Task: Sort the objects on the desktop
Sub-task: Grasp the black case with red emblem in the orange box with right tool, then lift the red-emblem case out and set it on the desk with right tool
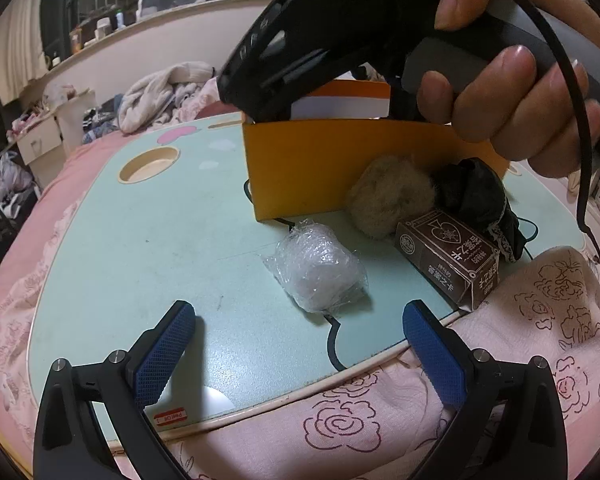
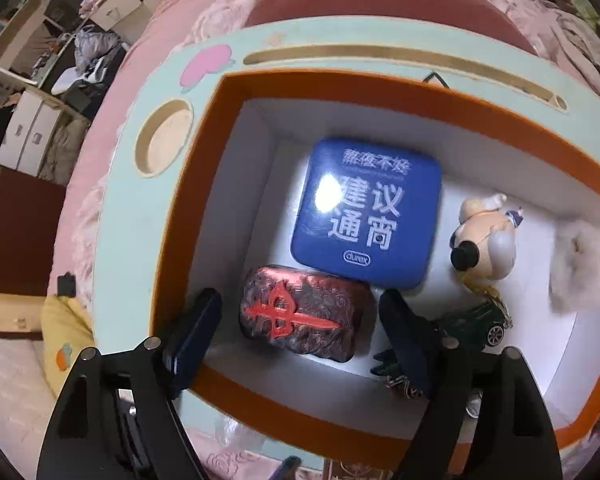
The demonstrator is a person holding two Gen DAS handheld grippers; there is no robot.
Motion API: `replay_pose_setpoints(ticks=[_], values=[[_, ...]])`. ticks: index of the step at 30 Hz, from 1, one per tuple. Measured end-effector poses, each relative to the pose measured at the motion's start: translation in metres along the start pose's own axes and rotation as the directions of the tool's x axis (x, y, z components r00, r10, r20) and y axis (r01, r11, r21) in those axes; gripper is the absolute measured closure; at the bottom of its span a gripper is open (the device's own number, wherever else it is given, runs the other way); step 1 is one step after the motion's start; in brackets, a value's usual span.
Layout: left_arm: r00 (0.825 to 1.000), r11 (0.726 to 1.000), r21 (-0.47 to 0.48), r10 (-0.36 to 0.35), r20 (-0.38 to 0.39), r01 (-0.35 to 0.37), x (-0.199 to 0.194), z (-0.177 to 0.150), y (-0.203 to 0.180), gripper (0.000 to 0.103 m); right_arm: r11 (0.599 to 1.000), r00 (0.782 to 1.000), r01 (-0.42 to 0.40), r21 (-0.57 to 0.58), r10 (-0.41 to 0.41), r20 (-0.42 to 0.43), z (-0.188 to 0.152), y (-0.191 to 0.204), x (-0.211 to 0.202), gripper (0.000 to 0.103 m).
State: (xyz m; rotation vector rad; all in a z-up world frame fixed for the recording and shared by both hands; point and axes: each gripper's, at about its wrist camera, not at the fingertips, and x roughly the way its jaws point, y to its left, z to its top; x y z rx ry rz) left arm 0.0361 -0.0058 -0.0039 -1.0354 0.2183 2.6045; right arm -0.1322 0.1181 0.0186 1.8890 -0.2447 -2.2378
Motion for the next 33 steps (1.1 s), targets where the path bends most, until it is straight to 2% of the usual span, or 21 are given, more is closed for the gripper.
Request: replay_pose_setpoints(ticks=[2, 3, 7, 10, 14, 17, 21, 25, 28, 31, 33], values=[[1.0, 1.0, -0.001, 0.0, 0.0, 0.0, -0.001, 0.001, 0.0, 0.0, 0.998, 0.998, 0.063, -0.027, -0.062, 0.011, -0.002, 0.002, -0.003, 0.037], [1.0, 1.0, -0.001, -0.001, 0.0, 0.001, -0.001, 0.001, 0.0, 0.0, 0.994, 0.994, 0.106, -0.042, -0.105, 0.025, -0.003, 0.004, -0.005, 0.04], [1.0, 1.0, 0.002, 0.001, 0.002, -0.001, -0.001, 0.001, 0.0, 0.0, 0.996, 0.996, 0.078, -0.045, -0.076, 0.043, -0.004, -0.005, -0.012, 0.041], [1.0, 1.0, 0.002, 0.001, 0.003, -0.001, -0.001, 0.001, -0.001, 0.0, 0.999, 0.998, 0.038, 0.001, -0.038, 0.053, -0.007, -0.019, -0.02, 0.041], [1.0, 1.0, 0.002, 0.001, 0.002, -0.001, -0.001, 0.0, 0.0, 0.0, 0.998, 0.988, -0.054, 0.013, 0.052, 0.144, -0.021, -0.032, -0.04, 0.041], [1.0, 1.0, 0.002, 0.001, 0.002, -0.001, -0.001, 0.0, 0.0, 0.0, 0.989, 0.96, -0.15, 0.007, 0.144, 0.24, -0.026, -0.04, -0.057, 0.041], [1.0, 1.0, 0.002, 0.001, 0.003, -0.001, -0.001, 0.0, -0.001, 0.0, 0.973, 0.899, -0.229, -0.029, 0.223, 0.377, -0.059, -0.069, -0.098, 0.041], [1.0, 1.0, 0.002, 0.001, 0.003, -0.001, -0.001, 0.0, -0.001, 0.0, 0.96, 0.872, -0.274, -0.061, 0.274, 0.407, -0.098, -0.081, -0.113, 0.04], [1.0, 1.0, 0.002, 0.001, 0.003, -0.001, -0.001, -0.001, 0.0, 0.0, 0.973, 0.879, -0.225, -0.056, 0.227, 0.418, -0.121, -0.08, -0.107, 0.04], [1.0, 1.0, 0.002, 0.0, 0.003, 0.0, -0.002, -0.001, 0.0, 0.0, 0.994, 0.895, -0.103, -0.025, 0.104, 0.435, -0.142, -0.089, -0.091, 0.04], [1.0, 1.0, 0.002, 0.0, 0.004, -0.001, -0.002, -0.001, 0.0, 0.0, 0.996, 0.906, -0.091, 0.01, 0.079, 0.417, -0.143, -0.097, -0.073, 0.04]])
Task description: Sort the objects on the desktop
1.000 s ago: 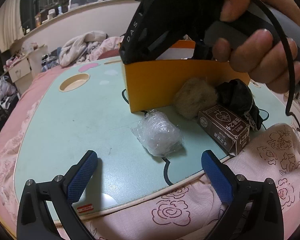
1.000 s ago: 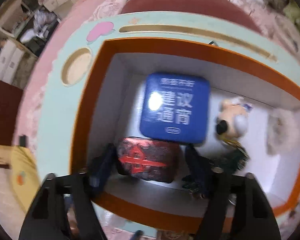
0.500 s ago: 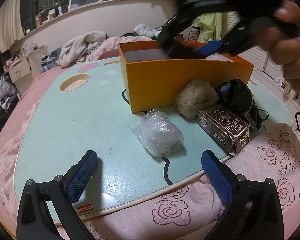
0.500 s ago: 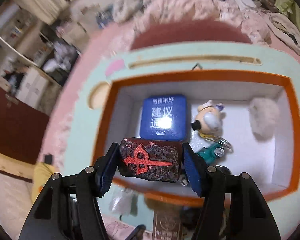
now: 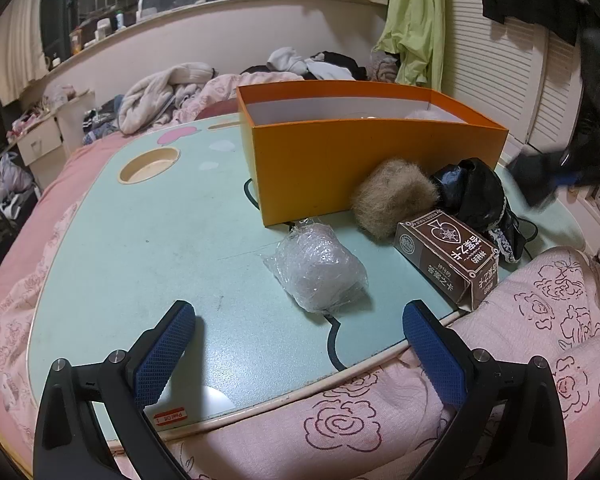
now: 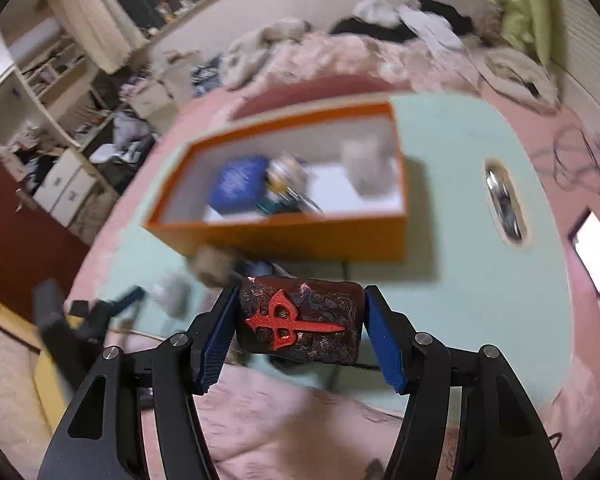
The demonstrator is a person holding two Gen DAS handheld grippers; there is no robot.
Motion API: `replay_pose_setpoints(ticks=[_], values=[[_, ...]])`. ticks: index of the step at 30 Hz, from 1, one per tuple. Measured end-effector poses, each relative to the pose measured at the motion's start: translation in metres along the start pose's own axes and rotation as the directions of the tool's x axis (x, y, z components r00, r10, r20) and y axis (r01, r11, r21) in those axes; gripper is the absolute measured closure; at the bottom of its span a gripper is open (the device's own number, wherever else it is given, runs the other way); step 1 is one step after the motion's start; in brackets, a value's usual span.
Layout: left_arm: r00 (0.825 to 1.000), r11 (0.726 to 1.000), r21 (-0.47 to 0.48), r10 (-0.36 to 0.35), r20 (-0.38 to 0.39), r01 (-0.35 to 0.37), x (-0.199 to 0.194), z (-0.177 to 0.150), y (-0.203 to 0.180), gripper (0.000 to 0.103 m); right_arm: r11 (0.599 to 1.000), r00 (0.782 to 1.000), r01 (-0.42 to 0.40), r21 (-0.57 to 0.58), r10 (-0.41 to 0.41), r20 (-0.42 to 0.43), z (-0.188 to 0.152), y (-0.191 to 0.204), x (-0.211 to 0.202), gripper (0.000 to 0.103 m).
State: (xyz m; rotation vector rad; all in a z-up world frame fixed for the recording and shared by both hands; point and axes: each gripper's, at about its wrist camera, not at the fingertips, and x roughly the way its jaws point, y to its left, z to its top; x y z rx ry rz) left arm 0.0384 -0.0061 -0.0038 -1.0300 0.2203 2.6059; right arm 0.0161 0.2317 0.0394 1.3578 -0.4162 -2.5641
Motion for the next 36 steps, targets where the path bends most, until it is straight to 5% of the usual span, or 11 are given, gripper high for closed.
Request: replay_pose_setpoints(ticks=[10, 15, 18, 21, 29, 36], values=[[1.0, 1.0, 0.0, -0.001, 0.001, 0.001, 0.0, -0.001, 0.0, 0.0, 0.994, 0.996, -0.074, 0.082, 0.07, 0.049, 0.002, -0.005, 0.049, 0.038], [1.0, 1.0, 0.0, 0.0, 0.0, 0.0, -0.001, -0.001, 0.0, 0.0, 0.998, 0.987, 0.062, -0.016, -0.059, 0.146, -0.027, 0.001, 0.021, 0.023], [1.0, 1.0, 0.002, 0.001, 0.001, -0.001, -0.001, -0.001, 0.0, 0.0, 0.976, 0.98, 0.174, -0.132, -0.158, 0.123, -0.055, 0.005, 0.024, 0.022], [1.0, 1.0, 0.0, 0.001, -0.002, -0.001, -0.001, -0.001, -0.001, 0.0, 0.947, 0.962, 0.261, -0.185, -0.239, 0.134, -0.066, 0.007, 0.031, 0.008], [1.0, 1.0, -0.005, -0.004, -0.002, 0.004, -0.004, -0.001, -0.002, 0.0, 0.947, 0.961, 0.265, -0.181, -0.244, 0.127, -0.058, -0.002, 0.039, 0.003], [0.991, 0.985, -0.11, -0.134, 0.032, 0.136, -0.026, 0.028, 0.02, 0.0, 0.947, 0.961, 0.265, -0.181, -0.245, 0.128, -0.059, -0.003, 0.038, 0.002]])
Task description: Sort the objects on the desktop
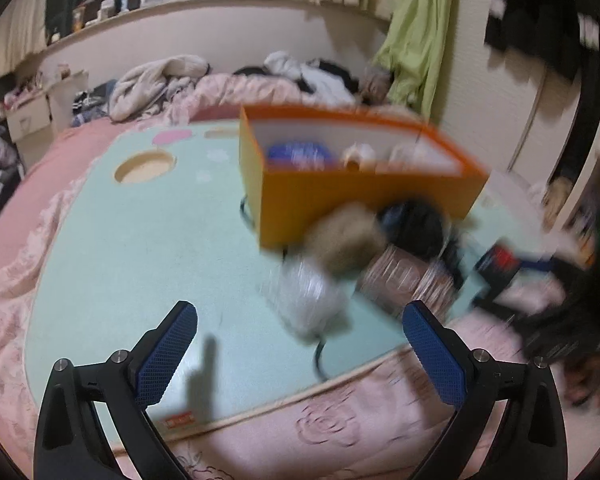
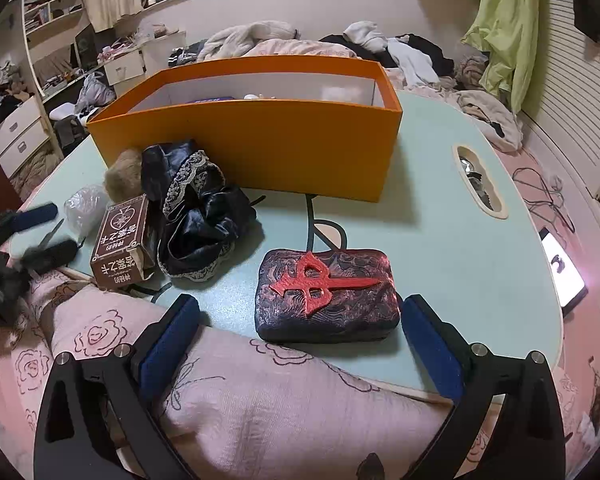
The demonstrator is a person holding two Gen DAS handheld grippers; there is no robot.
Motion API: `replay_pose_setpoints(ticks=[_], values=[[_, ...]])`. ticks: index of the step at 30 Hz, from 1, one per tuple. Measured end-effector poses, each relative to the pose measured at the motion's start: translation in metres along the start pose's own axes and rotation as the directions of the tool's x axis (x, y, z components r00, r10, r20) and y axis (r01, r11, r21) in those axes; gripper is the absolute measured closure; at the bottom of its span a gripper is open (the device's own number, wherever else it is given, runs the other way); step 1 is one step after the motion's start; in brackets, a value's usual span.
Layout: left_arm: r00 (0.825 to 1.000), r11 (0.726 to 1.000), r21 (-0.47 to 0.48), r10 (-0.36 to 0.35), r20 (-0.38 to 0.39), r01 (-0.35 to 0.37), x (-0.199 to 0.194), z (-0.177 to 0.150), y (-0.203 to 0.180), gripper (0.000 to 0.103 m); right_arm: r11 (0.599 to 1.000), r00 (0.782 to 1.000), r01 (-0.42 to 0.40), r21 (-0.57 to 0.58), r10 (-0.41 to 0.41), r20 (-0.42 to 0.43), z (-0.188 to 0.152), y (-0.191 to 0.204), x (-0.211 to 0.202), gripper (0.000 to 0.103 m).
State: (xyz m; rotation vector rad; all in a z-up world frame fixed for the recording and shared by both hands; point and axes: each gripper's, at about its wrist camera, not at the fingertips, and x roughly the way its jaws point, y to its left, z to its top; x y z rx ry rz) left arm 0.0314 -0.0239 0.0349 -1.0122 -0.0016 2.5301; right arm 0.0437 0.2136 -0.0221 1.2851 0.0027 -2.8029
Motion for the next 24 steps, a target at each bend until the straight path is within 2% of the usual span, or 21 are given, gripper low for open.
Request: replay_pose_setpoints(ticks=[4, 8, 9, 10, 11, 12, 14, 17, 24], values=[[0.997, 0.996, -0.07, -0.048, 0.058, 0.052, -0.021, 0.052, 0.005, 0.0, 1.0, 1.0, -0.001, -0.001, 0.001, 0.0, 0.0, 0.0, 0.0, 0.002], [0.994, 0.992, -0.072, -0.102, 0.035, 0.104, -0.016, 0.095, -0.005, 0.003, 1.0, 1.0, -0.001, 0.0, 0.001, 0.0, 0.0, 0.001, -0.001, 0.001], [0.994, 0.991, -0.071, -0.112, 0.005, 0.112, -0.007, 0.106, -0.007, 0.012, 1.0, 1.0, -0.001, 0.0, 0.001, 0.0, 0.0, 0.001, -0.001, 0.001], [0.992, 0.992, -0.076, -0.108, -0.058, 0.103, 0.009, 0.119, -0.01, 0.019, 1.0, 1.0, -0.001, 0.0, 0.001, 0.0, 0.0, 0.001, -0.001, 0.001], [0.99, 0.993, -0.081, -0.093, -0.11, 0.085, 0.019, 0.123, -0.013, 0.033, 1.0, 1.0, -0.001, 0.0, 0.001, 0.0, 0.0, 0.001, -0.001, 0.001], [0.98, 0.994, -0.091, -0.075, -0.184, 0.059, 0.037, 0.128, -0.015, 0.049, 1.0, 1.0, -0.001, 0.0, 0.001, 0.0, 0.0, 0.001, -0.001, 0.001], [0.958, 0.996, -0.09, -0.047, -0.282, 0.022, 0.069, 0.134, -0.017, 0.061, 1.0, 1.0, -0.001, 0.0, 0.001, 0.001, 0.0, 0.001, -0.001, 0.001], [0.941, 0.995, -0.1, -0.041, -0.336, 0.008, 0.095, 0.132, -0.019, 0.062, 1.0, 1.0, -0.001, 0.0, 0.001, 0.001, 0.0, 0.001, -0.002, 0.001], [0.908, 0.991, -0.084, 0.06, -0.416, -0.104, 0.137, 0.139, -0.019, 0.057, 1.0, 1.0, -0.001, 0.0, 0.001, 0.001, -0.001, -0.001, -0.001, 0.001]])
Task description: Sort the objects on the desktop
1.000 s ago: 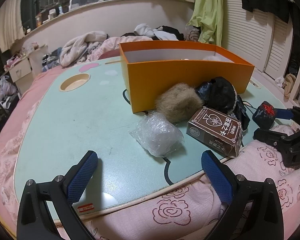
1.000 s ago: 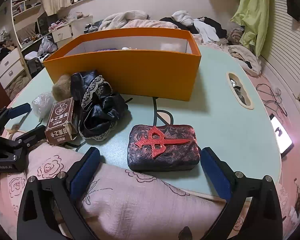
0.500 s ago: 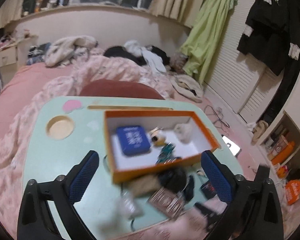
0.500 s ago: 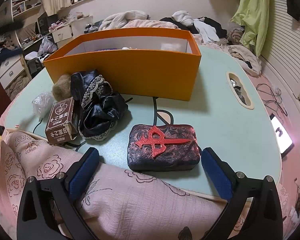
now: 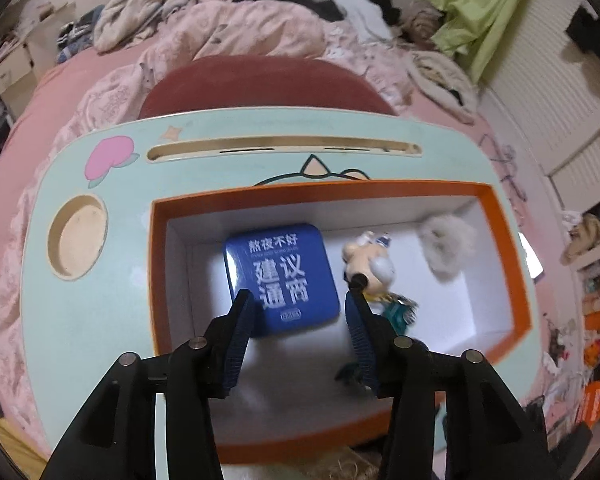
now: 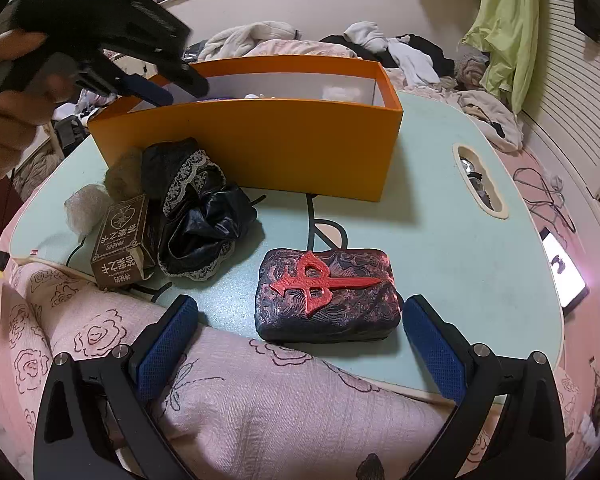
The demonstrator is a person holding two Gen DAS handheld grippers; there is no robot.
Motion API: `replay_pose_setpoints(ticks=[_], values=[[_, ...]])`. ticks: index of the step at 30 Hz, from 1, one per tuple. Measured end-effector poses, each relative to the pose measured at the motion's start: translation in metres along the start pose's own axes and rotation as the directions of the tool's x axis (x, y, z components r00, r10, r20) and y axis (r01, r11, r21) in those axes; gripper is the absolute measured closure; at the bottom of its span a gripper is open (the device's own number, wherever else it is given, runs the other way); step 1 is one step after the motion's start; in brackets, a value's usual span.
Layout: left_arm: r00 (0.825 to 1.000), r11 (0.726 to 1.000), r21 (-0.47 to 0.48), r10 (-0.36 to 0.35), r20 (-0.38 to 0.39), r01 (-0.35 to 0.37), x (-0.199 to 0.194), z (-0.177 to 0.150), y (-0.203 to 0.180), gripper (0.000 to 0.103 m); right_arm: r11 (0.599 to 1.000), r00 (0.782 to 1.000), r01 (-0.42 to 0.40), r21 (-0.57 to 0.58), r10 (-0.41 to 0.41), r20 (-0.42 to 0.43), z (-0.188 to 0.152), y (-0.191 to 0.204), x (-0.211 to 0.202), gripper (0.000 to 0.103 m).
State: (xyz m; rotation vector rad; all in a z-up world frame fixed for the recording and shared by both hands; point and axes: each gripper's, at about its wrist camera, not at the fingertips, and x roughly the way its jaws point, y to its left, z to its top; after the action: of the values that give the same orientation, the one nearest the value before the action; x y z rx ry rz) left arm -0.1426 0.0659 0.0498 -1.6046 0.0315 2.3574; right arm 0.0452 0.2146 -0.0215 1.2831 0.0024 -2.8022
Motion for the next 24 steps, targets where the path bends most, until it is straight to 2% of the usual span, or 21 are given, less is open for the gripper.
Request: replay_pose_setpoints(ticks=[5, 7, 8, 9, 12, 13, 19, 21, 23, 24], values=[[0.994, 0.994, 0.022, 0.111, -0.018, -0.111, 0.013, 0.013, -0.007, 0.054, 1.0, 1.0, 0.0, 0.0, 0.0, 0.0, -0.001, 0.001, -0.001, 0.001], [0.985, 0.985, 0.042, 0.169, -0.023, -0.168, 0.019, 0.017, -0.012, 0.045, 1.0, 1.0, 0.0, 0.0, 0.0, 0.0, -0.001, 0.001, -0.001, 0.001], [0.979, 0.977, 0.061, 0.203, -0.019, -0.202, 0.021, 0.017, -0.015, 0.033, 1.0, 1.0, 0.0, 0.0, 0.0, 0.001, -0.001, 0.001, -0.001, 0.001], [0.971, 0.968, 0.087, 0.237, -0.017, -0.235, 0.025, 0.017, -0.02, 0.027, 1.0, 1.0, 0.0, 0.0, 0.0, 0.001, -0.001, 0.001, -0.001, 0.001], [0.95, 0.936, 0.194, 0.307, -0.049, -0.293, 0.041, 0.012, -0.033, 0.029, 1.0, 1.0, 0.0, -0.001, 0.0, 0.001, -0.001, 0.0, -0.001, 0.001], [0.953, 0.936, 0.201, 0.301, -0.027, -0.29, 0.038, 0.01, -0.035, 0.032, 1.0, 1.0, 0.0, -0.002, 0.0, 0.001, -0.001, 0.0, -0.001, 0.001], [0.962, 0.948, 0.195, 0.268, -0.056, -0.253, 0.034, 0.017, -0.029, 0.034, 1.0, 1.0, 0.001, -0.003, -0.001, 0.002, -0.006, 0.0, -0.007, 0.001], [0.977, 0.969, 0.151, 0.205, -0.054, -0.195, 0.028, 0.02, -0.026, 0.034, 1.0, 1.0, 0.001, -0.003, -0.001, 0.002, -0.003, 0.002, -0.006, 0.001], [0.993, 0.991, 0.116, 0.077, -0.092, -0.066, 0.027, 0.019, -0.023, 0.034, 1.0, 1.0, 0.0, -0.003, 0.0, 0.002, -0.003, 0.002, -0.006, 0.001], [0.993, 0.993, 0.112, 0.046, -0.112, -0.033, 0.032, 0.018, -0.022, 0.034, 1.0, 1.0, 0.0, -0.003, 0.0, 0.002, -0.003, 0.003, -0.006, 0.001]])
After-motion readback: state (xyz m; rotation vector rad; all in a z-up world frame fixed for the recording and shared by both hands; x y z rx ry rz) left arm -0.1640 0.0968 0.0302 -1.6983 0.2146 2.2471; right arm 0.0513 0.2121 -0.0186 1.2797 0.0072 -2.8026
